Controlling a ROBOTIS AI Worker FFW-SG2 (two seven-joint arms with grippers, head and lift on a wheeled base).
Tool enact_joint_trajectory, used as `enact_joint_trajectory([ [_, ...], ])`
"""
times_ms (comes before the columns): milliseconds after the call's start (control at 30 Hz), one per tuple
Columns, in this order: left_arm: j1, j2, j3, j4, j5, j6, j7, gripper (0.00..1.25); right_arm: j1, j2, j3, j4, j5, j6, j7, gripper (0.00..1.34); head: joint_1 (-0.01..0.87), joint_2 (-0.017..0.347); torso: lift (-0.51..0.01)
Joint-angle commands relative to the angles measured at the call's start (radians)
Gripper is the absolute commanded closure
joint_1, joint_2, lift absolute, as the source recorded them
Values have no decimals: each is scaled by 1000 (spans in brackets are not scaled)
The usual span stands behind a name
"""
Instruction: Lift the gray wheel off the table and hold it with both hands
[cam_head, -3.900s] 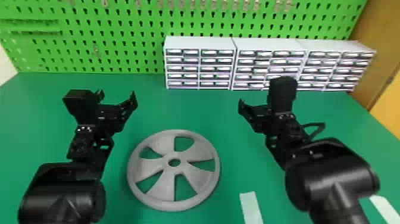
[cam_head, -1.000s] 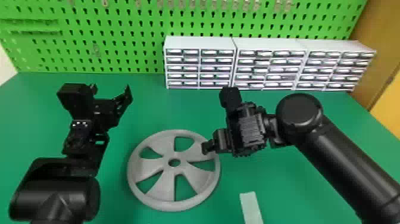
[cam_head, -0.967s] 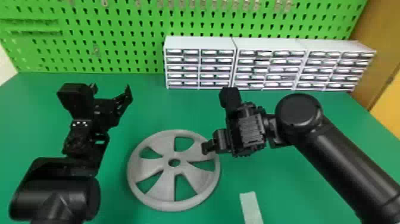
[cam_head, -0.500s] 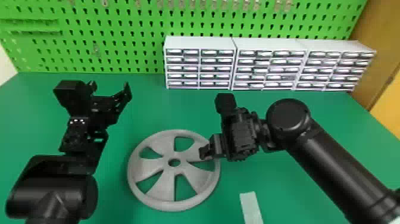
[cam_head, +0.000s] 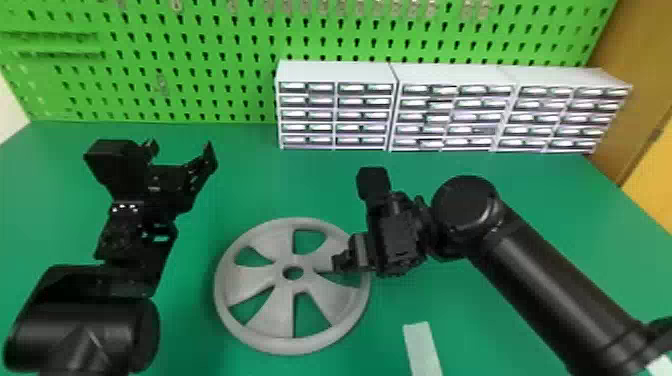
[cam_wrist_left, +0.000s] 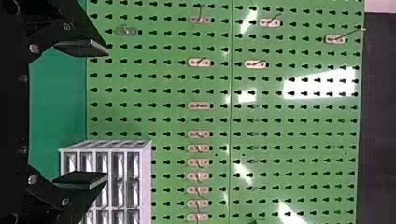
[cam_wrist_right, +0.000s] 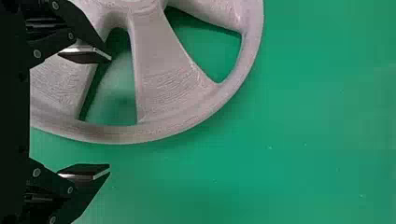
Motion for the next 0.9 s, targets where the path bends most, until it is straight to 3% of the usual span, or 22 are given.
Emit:
enact_joint_trajectory([
  [0, -1, 0, 0, 0, 0, -3, 0, 325, -3, 9, 14, 21, 52, -7, 19, 435, 711, 15, -98],
  [300, -1, 0, 2, 0, 0, -7, 0, 325, -6, 18, 23, 55, 126, -21, 70, 441, 711, 15, -98],
  [667, -1, 0, 2, 0, 0, -10, 0, 325, -1, 23, 22, 63, 139, -23, 79, 447, 711, 15, -98],
  [867, -1, 0, 0, 0, 0, -11, 0, 325, 1, 23, 17, 63, 133, -20, 79, 670, 711, 15, -98],
])
